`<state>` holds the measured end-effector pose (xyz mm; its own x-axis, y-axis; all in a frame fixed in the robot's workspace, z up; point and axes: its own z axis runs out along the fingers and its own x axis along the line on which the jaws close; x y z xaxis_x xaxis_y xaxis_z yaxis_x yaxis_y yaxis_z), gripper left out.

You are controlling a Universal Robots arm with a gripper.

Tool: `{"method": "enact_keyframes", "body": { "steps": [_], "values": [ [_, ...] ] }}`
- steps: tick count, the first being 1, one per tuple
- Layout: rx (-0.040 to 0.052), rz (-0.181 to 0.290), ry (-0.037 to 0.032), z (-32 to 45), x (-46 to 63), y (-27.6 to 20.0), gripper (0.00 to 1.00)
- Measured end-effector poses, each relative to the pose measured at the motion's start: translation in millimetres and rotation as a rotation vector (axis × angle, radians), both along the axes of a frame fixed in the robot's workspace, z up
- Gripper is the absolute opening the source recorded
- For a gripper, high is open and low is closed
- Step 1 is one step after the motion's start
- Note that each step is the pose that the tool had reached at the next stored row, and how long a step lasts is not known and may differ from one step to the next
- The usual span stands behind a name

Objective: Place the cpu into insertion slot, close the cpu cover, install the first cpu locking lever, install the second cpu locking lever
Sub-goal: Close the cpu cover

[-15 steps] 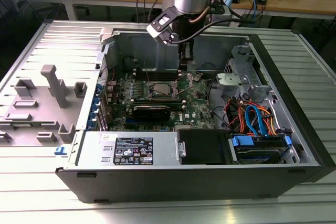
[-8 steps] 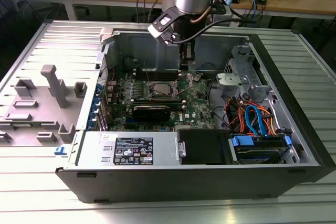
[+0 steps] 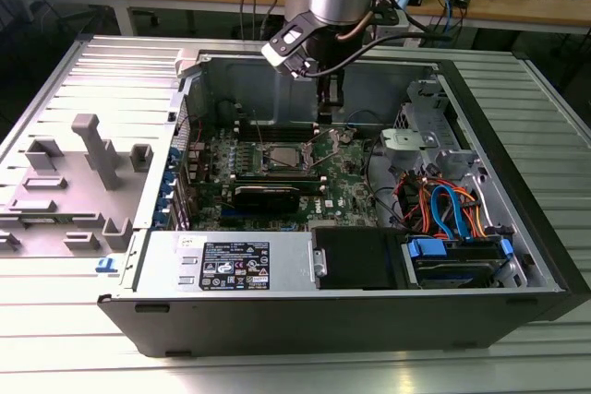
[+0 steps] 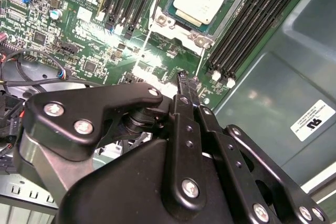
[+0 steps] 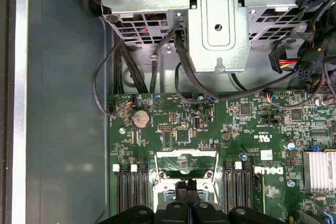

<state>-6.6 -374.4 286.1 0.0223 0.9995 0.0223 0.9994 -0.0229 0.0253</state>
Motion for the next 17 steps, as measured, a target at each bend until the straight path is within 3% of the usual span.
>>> {"method": "enact_keyframes", "body": {
  "steps": [12,17],
  "values": [
    [-0.0001,0.0,0.0,0.0,1.6,0.0,0.11],
    [-0.0002,0.0,0.0,-0.9,18.7,0.0,0.11]
  ]
}}
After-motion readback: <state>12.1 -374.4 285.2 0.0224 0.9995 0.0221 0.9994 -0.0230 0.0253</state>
